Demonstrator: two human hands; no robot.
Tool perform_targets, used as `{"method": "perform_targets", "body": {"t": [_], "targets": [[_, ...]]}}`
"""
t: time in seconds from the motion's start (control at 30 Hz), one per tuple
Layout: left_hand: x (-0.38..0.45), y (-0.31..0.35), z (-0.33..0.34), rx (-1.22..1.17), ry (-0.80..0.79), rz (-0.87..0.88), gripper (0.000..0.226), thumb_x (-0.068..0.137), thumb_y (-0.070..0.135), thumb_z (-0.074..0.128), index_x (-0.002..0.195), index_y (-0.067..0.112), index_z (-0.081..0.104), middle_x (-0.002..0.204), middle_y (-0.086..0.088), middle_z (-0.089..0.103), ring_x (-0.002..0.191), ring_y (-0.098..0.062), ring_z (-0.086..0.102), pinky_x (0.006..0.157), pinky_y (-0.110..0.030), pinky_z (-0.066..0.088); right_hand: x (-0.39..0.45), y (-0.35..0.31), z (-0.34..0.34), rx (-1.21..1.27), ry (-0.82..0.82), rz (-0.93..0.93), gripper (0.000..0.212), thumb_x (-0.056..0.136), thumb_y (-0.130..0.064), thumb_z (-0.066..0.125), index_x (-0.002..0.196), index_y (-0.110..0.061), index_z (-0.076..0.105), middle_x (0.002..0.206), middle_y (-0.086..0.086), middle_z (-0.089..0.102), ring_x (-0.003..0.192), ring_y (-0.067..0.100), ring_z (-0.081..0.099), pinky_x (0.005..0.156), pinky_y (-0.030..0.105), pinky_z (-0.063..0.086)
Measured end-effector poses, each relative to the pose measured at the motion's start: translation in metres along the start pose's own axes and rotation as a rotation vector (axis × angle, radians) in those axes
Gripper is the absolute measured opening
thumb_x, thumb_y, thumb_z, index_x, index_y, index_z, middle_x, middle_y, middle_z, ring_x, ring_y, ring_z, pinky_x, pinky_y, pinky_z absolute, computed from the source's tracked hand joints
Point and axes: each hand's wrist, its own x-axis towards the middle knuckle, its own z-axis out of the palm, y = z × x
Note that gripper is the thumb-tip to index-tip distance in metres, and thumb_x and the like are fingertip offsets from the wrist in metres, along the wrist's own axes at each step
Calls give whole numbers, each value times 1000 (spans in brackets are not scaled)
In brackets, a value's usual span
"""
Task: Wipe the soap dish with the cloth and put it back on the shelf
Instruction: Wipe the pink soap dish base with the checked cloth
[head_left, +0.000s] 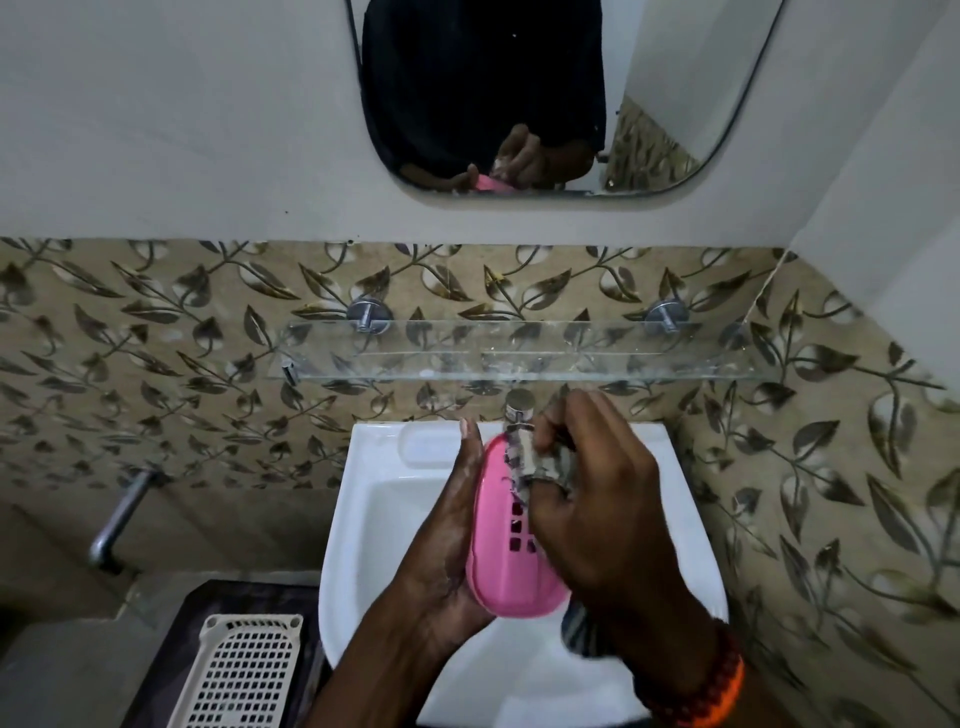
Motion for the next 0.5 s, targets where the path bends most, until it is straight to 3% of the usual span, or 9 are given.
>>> {"method": "perform_targets", "body": {"t": [0.13,0.23,0.37,0.5], "targets": [[4,9,-4,-35,6,36,56,92,55,57,90,4,79,89,-11,77,91,-21,75,86,-34,61,-14,-15,12,44,-135,-118,36,63,19,63,79,-9,48,84,-3,46,77,12,43,72,12,33],[0,8,-3,7,1,32,57,82,54,71,112,5,77,109,-16,76,101,-30,74,92,-40,60,2,0,11,-50,-56,-66,38,62,17,61,82,-12,46,87,-2,46,77,14,45,67,13,35],[0,11,-10,135,113,119,103,49,53,98,136,9,63,107,-16,70,91,-32,68,90,-44,53,4,10,6,-144,-69,85,43,70,6,64,90,-22,39,90,-4,44,71,7,41,57,11,37],[2,12,-14,186,126,138,105,42,56,99,131,10,68,104,-18,73,85,-33,71,78,-42,61,-18,8,6,-61,-109,156,22,82,-10,57,94,-20,41,89,-2,46,70,6,47,56,15,35]]}}
